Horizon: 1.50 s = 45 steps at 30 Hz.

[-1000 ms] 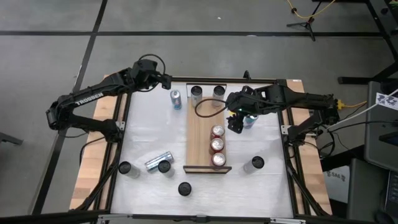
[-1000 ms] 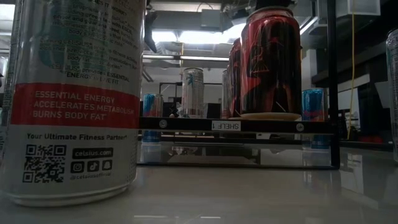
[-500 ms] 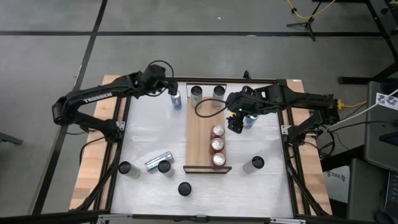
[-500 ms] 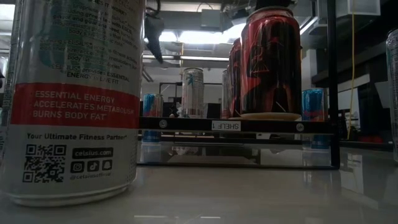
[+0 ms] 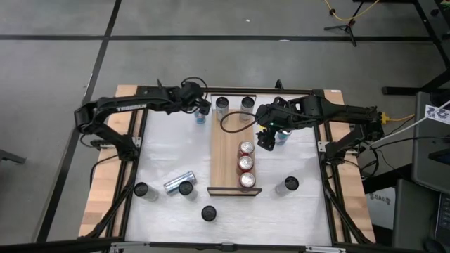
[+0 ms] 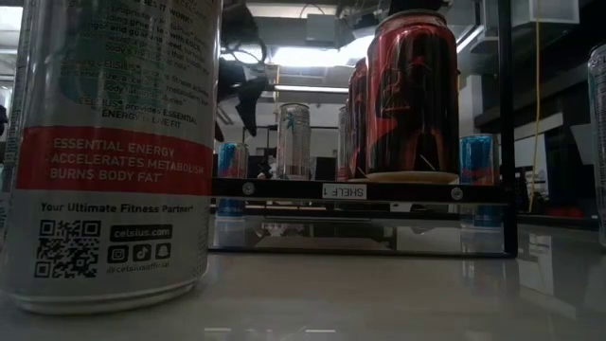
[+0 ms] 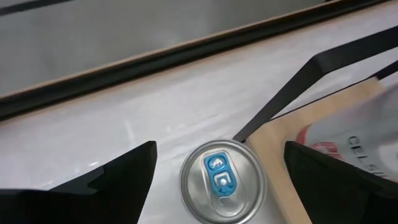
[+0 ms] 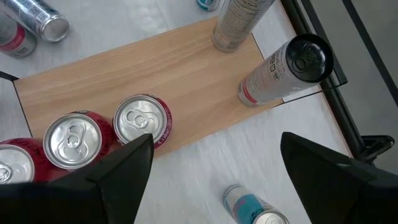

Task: Place canned beverage on shelf
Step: Put the blue soda can on the shelf

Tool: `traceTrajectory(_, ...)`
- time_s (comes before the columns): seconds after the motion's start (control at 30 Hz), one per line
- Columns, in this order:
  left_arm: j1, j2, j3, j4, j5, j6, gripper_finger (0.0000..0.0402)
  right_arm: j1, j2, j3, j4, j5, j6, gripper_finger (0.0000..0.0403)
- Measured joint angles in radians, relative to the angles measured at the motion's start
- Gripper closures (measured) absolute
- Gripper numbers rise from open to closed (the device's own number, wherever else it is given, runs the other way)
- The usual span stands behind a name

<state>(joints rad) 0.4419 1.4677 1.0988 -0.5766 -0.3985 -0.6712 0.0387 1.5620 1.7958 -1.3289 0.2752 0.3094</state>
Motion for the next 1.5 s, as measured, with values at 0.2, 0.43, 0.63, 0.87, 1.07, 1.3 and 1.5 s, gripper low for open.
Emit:
traceTrajectory(0.2,-0.001,0.019,0.000,-0.006,0.000,-0.011,0.0056,0.000,0.000,0.000,0.000,0.000,-0.001,0.0059)
traceTrajectory(0.43,-0.026,0.019,0.000,-0.065,-0.014,-0.036,0.0056,0.000,0.000,0.000,0.000,0.000,-0.003,0.0059)
traceTrajectory(0.63,-0.049,0.019,0.000,-0.068,-0.053,-0.065,0.0056,0.000,0.000,0.000,0.000,0.000,-0.004,0.0059)
traceTrajectory(0.87,-0.053,0.048,0.000,-0.064,-0.063,-0.086,0.0056,0.000,0.000,0.000,0.000,0.000,-0.004,0.0059)
traceTrajectory(1.07,-0.055,0.114,0.001,-0.062,-0.055,-0.086,0.0056,0.000,0.000,0.000,0.000,0.000,-0.004,0.0059)
traceTrajectory(1.3,-0.055,0.136,0.001,-0.061,-0.059,-0.087,0.0056,0.000,0.000,0.000,0.000,0.000,-0.004,0.0059)
traceTrajectory(1.5,-0.055,0.137,0.001,-0.061,-0.074,-0.087,0.0072,0.000,0.000,0.000,0.000,0.000,-0.004,0.0059)
